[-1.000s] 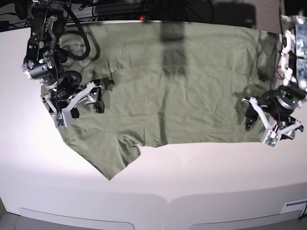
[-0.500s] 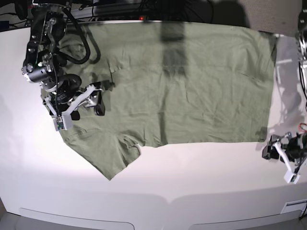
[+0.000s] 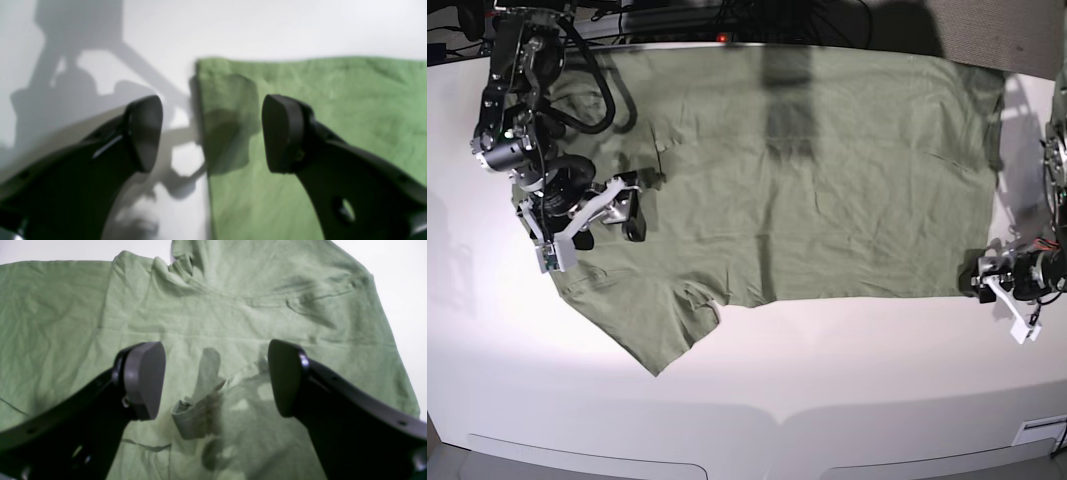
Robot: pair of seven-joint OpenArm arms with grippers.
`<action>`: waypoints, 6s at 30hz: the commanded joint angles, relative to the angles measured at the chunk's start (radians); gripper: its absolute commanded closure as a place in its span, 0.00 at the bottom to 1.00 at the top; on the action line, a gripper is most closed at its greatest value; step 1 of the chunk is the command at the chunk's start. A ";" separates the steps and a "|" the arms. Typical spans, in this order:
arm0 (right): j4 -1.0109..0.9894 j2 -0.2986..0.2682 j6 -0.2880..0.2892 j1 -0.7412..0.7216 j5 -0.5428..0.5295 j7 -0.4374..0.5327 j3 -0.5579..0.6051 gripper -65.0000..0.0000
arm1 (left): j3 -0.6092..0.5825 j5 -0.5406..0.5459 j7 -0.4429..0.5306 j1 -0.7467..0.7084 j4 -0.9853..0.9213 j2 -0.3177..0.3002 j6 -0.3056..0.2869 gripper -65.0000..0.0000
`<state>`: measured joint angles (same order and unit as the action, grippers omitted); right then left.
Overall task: Fold the T-shirt properly
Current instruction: 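Move the left gripper to the shirt's hem corner and grasp it, then move the right gripper to the opposite hem corner and grasp it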
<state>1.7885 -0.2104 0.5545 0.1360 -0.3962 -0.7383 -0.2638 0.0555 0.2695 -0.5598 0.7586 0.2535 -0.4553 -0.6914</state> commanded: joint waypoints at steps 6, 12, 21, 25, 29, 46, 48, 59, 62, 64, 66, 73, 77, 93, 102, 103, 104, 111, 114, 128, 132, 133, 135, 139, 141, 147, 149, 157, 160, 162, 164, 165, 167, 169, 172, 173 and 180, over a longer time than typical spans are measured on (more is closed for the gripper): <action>0.018 0.000 0.007 -0.011 -0.008 0.011 -0.005 0.27 | 0.003 -0.059 0.043 0.001 0.014 0.037 -0.007 0.30; 0.018 0.000 0.015 -0.011 -0.009 0.008 -0.005 0.27 | 0.003 -0.167 0.087 -0.006 0.014 0.030 -0.007 0.30; 0.018 0.000 0.015 -0.011 -0.009 0.012 -0.005 0.27 | 0.003 0.164 -0.191 -0.008 0.019 0.034 -0.007 0.30; 0.018 0.000 0.015 -0.011 -0.009 0.015 -0.005 0.27 | 0.003 0.215 -0.203 -0.008 0.019 0.034 -0.007 0.30; 0.018 0.000 0.015 -0.011 -0.009 0.015 -0.005 0.27 | 0.003 0.222 -0.199 -0.008 0.019 0.032 -0.007 0.30; 0.018 0.000 0.015 -0.011 -0.011 0.016 -0.005 0.27 | 0.003 0.086 -0.039 -0.008 0.019 0.002 -0.007 0.30; 0.018 0.000 0.016 -0.011 -0.026 0.014 -0.005 0.27 | 0.003 -0.037 0.092 -0.011 0.019 0.000 -0.007 0.30; 0.018 0.000 0.016 -0.011 -0.032 0.012 -0.005 0.27 | 0.003 0.029 -0.233 -0.011 0.019 0.021 0.063 0.31; 0.018 0.000 0.016 -0.011 -0.034 0.012 -0.005 0.27 | 0.003 0.082 -0.250 -0.010 0.019 0.020 0.054 0.31; 0.018 0.000 0.016 -0.011 -0.033 0.011 -0.005 0.27 | 0.003 0.131 -0.284 -0.010 0.019 0.024 0.031 0.31; 0.018 0.000 0.016 -0.011 -0.033 0.011 -0.005 0.27 | 0.003 0.212 -0.335 -0.011 0.019 0.029 0.008 0.31; 0.018 0.000 0.016 -0.011 -0.034 0.012 -0.005 0.27 | 0.003 0.242 -0.284 -0.008 0.019 0.033 0.003 0.31; 0.018 0.000 0.016 -0.011 -0.034 0.011 -0.005 0.27 | 0.003 0.136 -0.195 -0.008 0.019 0.034 0.003 0.33; 0.018 0.000 0.016 -0.011 -0.027 0.014 -0.005 0.27 | 0.003 0.125 -0.022 -0.010 0.019 0.034 0.003 1.00; 0.018 0.000 0.015 -0.019 -0.020 0.111 -0.005 0.27 | 0.003 0.154 -0.018 -0.010 0.023 0.034 0.003 1.00; 0.018 0.000 0.008 -0.027 0.001 0.111 -0.005 0.27 | 0.003 0.154 -0.018 -0.010 0.023 0.034 0.003 1.00; 0.018 0.000 -0.014 -0.041 0.029 0.109 -0.005 0.27 | 0.003 0.154 -0.018 -0.010 0.023 0.034 0.003 1.00; 0.014 -0.005 -0.154 -0.203 0.282 0.006 -0.005 0.27 | 0.003 0.154 -0.022 -0.010 0.023 0.034 0.003 1.00; -0.047 -0.029 -0.178 -0.257 0.289 -0.022 -0.005 0.27 | 0.003 0.155 -0.028 -0.010 0.023 0.034 0.003 1.00; -0.646 -0.154 -0.177 -0.643 0.285 -0.074 -0.005 0.27 | 0.003 0.221 -0.046 -0.008 0.023 0.040 0.003 1.00; -0.838 -0.162 -0.177 -0.720 0.285 -0.063 -0.005 0.27 | 0.003 0.221 -0.046 -0.008 0.023 0.040 0.003 1.00; -0.887 -0.161 -0.175 -0.735 0.285 -0.053 -0.005 0.27 | 0.003 0.221 -0.046 -0.008 0.023 0.040 0.003 1.00; -0.971 -0.161 -0.172 -0.757 0.285 -0.028 -0.005 0.27 | 0.003 0.222 -0.046 -0.008 0.023 0.040 0.003 1.00; -1.068 -0.161 -0.169 -0.772 0.289 0.014 -0.005 0.27 | 0.003 0.222 -0.045 -0.008 0.023 0.040 0.003 1.00; -1.093 -0.161 -0.165 -0.770 0.289 0.030 -0.005 0.27 | 0.003 0.222 -0.045 -0.008 0.023 0.040 0.003 1.00; -1.133 -0.161 -0.081 -0.768 0.256 0.026 -0.005 0.27 | 0.003 0.222 -0.045 -0.008 0.023 0.040 0.003 1.00; -1.135 -0.160 -0.080 -0.764 0.243 0.018 -0.005 0.27 | 0.003 0.222 -0.045 -0.008 0.023 0.040 0.003 1.00; -1.135 -0.161 0.026 -0.764 0.137 -0.031 -0.005 0.28 | 0.003 0.222 -0.045 -0.008 0.023 0.040 0.003 1.00; -1.135 -0.165 0.026 -0.764 0.125 -0.037 -0.005 0.28 | 0.003 0.222 -0.045 -0.008 0.023 0.040 0.003 1.00; -1.135 -0.166 0.048 -0.764 0.117 -0.055 -0.005 0.30 | 0.003 0.222 -0.045 -0.008 0.023 0.040 0.003 1.00; -1.134 -0.167 0.087 -0.764 0.092 -0.082 -0.005 0.34 | 0.003 0.222 -0.044 -0.008 0.023 0.040 0.003 1.00; -1.134 -0.167 0.087 -0.764 0.078 -0.091 -0.005 0.36 | 0.003 0.222 -0.044 -0.008 0.023 0.040 0.003 1.00; -1.134 -0.167 0.085 -0.764 0.071 -0.093 -0.005 0.46 | 0.003 0.222 -0.045 -0.008 0.023 0.040 0.003 1.00; -1.134 -0.169 0.085 -0.764 0.071 -0.093 -0.005 0.63 | 0.003 0.222 -0.045 -0.008 0.023 0.040 0.003 1.00; -1.134 -0.172 0.085 -0.764 0.074 -0.081 -0.005 0.94 | 0.003 0.222 -0.045 -0.008 0.023 0.040 0.003 1.00; -1.134 -0.172 0.085 -0.764 0.074 -0.073 -0.005 1.00 | 0.003 0.222 -0.045 -0.008 0.023 0.040 0.003 1.00; -1.126 -0.172 0.085 -0.767 0.087 -0.031 -0.005 1.00 | 0.003 0.221 -0.045 -0.008 0.027 0.040 0.003 1.00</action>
<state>0.6430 -0.3656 0.6334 -0.5953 -0.3023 -0.7898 -0.2676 0.0578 0.4763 -0.6125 0.7177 0.2638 -0.4015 -0.6834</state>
